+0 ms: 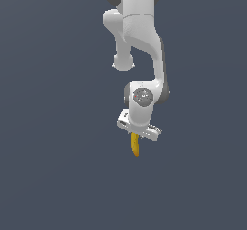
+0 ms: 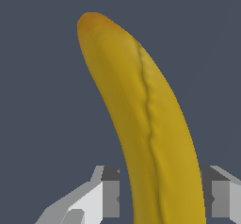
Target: Pick up the object and move it to a goal position.
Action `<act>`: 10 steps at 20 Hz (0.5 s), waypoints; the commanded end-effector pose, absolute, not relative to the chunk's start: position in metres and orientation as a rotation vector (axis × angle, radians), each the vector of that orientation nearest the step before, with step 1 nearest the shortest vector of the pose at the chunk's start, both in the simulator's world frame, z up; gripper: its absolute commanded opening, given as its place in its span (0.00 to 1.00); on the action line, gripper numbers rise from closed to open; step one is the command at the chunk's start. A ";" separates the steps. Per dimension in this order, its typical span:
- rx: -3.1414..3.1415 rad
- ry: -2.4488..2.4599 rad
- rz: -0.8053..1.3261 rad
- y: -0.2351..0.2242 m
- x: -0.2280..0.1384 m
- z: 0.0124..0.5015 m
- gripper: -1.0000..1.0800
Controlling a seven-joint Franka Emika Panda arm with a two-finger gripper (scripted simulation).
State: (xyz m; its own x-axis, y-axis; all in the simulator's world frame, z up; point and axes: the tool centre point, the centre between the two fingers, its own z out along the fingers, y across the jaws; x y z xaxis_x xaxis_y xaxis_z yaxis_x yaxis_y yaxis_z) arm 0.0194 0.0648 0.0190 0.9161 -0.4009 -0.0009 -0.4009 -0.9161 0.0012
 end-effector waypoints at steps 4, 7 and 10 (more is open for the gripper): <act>3.075 -0.641 0.000 0.066 0.020 0.019 0.00; 3.074 -0.643 -0.002 0.065 0.019 0.019 0.00; 3.074 -0.643 -0.002 0.064 0.018 0.022 0.00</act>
